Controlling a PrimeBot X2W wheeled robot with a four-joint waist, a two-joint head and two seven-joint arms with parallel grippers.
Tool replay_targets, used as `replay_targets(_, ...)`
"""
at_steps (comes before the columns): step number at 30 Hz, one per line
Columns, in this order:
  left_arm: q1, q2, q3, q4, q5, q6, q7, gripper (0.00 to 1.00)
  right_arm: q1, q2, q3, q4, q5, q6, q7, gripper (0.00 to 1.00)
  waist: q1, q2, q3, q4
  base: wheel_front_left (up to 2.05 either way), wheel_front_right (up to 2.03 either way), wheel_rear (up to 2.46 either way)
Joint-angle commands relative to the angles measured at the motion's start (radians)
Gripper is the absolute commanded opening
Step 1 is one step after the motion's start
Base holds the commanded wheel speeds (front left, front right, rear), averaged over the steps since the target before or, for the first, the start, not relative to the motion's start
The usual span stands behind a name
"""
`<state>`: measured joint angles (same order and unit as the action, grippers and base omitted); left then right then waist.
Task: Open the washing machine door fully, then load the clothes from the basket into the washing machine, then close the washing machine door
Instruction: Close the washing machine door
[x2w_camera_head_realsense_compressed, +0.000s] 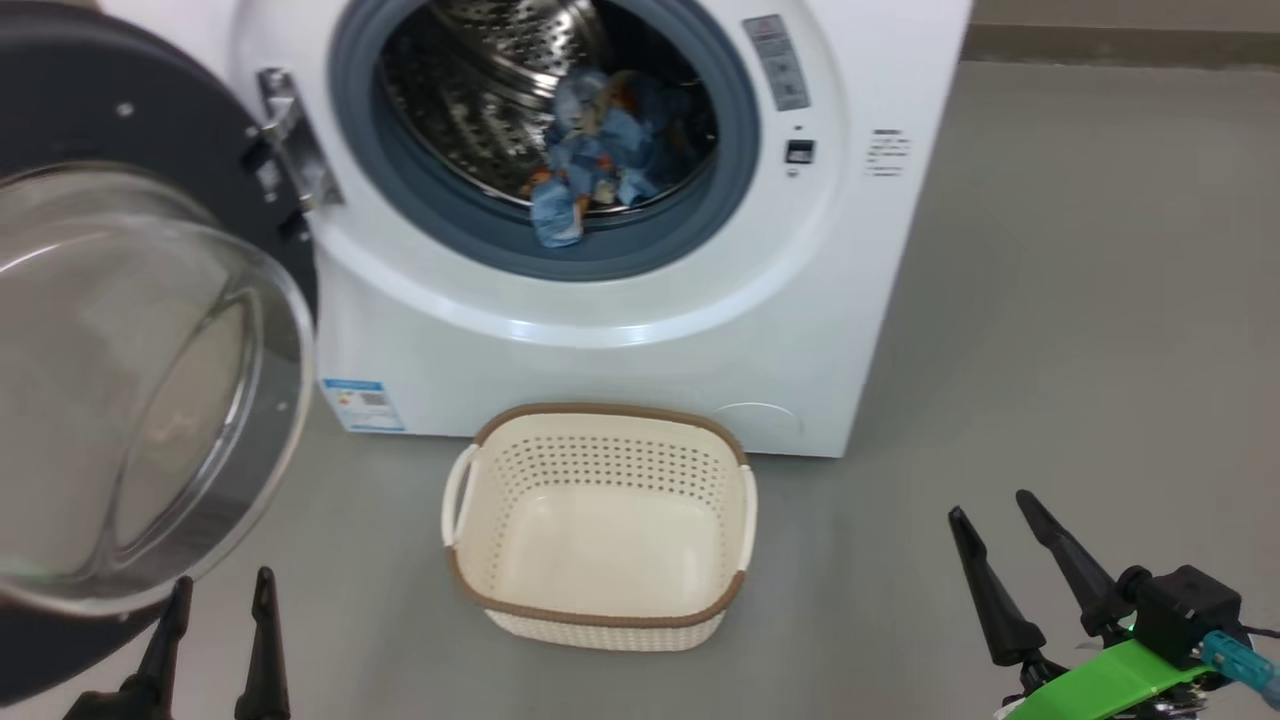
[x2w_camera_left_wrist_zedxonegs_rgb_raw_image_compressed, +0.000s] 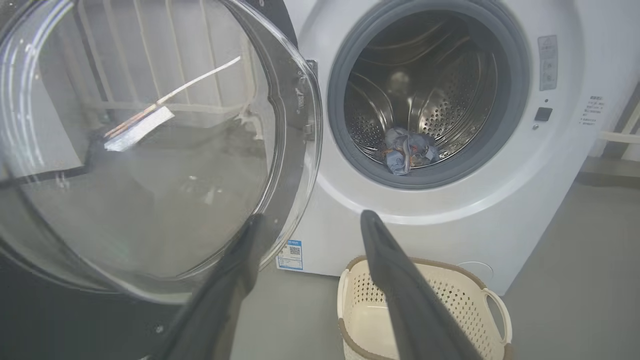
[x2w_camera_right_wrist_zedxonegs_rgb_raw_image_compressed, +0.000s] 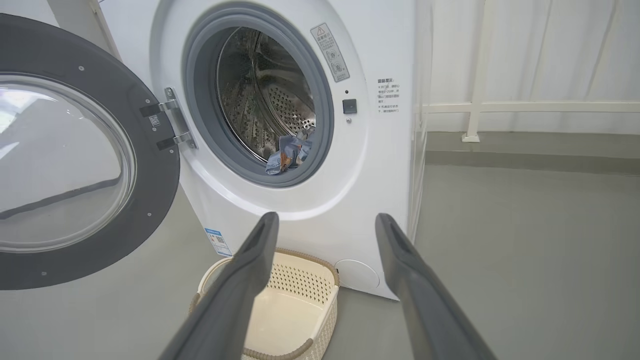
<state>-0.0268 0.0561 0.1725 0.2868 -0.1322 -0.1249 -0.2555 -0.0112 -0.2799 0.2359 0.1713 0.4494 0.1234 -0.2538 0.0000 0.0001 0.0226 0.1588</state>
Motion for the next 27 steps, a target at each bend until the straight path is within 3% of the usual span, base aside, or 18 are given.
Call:
replay_targets(1, 0.000, 0.010, 0.038, -0.035, -0.004, 0.007, -0.006, 1.00, -0.023, -0.017, 0.029, -0.022, 0.011, 0.007, -0.008, 1.00, 0.0000, -0.0001, -0.007, 0.083, 0.00, 0.00, 0.00)
replay_targets(17, 0.026, 0.001, 0.071, -0.059, -0.005, 0.021, -0.006, 1.00, -0.049, -0.008, 0.087, -0.014, 0.016, 0.007, -0.008, 1.00, 0.0000, -0.0001, -0.013, 0.321, 0.00, 0.00, 0.00)
replay_targets(27, 0.050, -0.002, 0.101, -0.091, -0.021, 0.035, -0.006, 1.00, -0.083, -0.001, 0.135, 0.001, 0.023, 0.007, -0.008, 1.00, 0.0000, -0.0001, -0.003, 0.361, 0.00, 0.00, 0.00)
